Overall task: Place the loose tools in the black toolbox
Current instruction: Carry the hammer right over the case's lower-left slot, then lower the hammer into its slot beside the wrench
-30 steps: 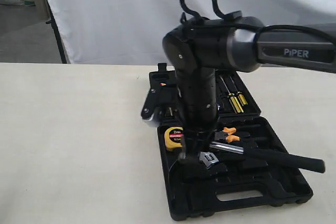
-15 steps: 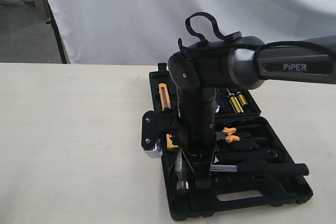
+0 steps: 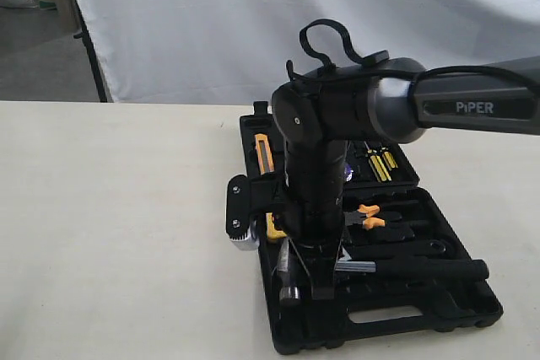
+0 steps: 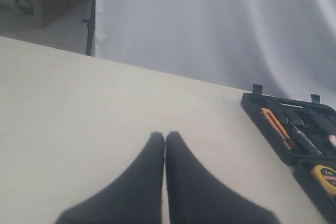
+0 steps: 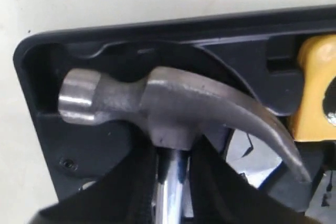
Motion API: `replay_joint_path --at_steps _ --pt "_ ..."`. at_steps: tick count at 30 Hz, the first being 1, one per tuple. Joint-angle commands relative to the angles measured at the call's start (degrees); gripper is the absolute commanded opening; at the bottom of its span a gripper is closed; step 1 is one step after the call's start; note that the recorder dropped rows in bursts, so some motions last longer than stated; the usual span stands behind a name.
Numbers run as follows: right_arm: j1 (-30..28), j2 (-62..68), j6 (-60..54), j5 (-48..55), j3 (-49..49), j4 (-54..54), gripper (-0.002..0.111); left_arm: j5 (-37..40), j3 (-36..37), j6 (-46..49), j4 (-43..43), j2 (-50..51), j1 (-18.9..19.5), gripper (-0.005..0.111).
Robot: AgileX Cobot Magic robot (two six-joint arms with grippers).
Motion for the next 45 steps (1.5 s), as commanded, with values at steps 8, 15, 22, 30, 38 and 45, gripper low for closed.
replay_joint_path --at_steps 8,15,22,30,38,45 --pt "0.39 5.34 -0.57 -0.25 0.04 -7.64 0.000 -0.41 -0.15 -0.27 0.25 -0.18 1.45 0.001" --pt "0.88 5.79 -0.68 0.19 0.04 -6.68 0.000 -0.41 -0.15 -0.27 0.25 -0.18 1.45 0.001" --pt "3.90 5.79 -1.37 7.22 0.04 -6.20 0.000 -0.41 -0.15 -0.27 0.25 -0.18 1.45 0.001" --pt "8.57 5.79 -2.07 2.00 0.04 -0.65 0.000 -0.41 -0.15 -0.27 0.25 -0.18 1.45 0.001" --pt "10.43 6.91 -2.10 -4.61 -0.19 6.05 0.000 -0.41 -0.15 -0.27 0.25 -0.18 1.45 0.001" --pt "10.31 7.91 -1.98 -4.53 -0.32 9.27 0.000 -0.41 -0.15 -0.27 0.25 -0.18 1.45 0.001"
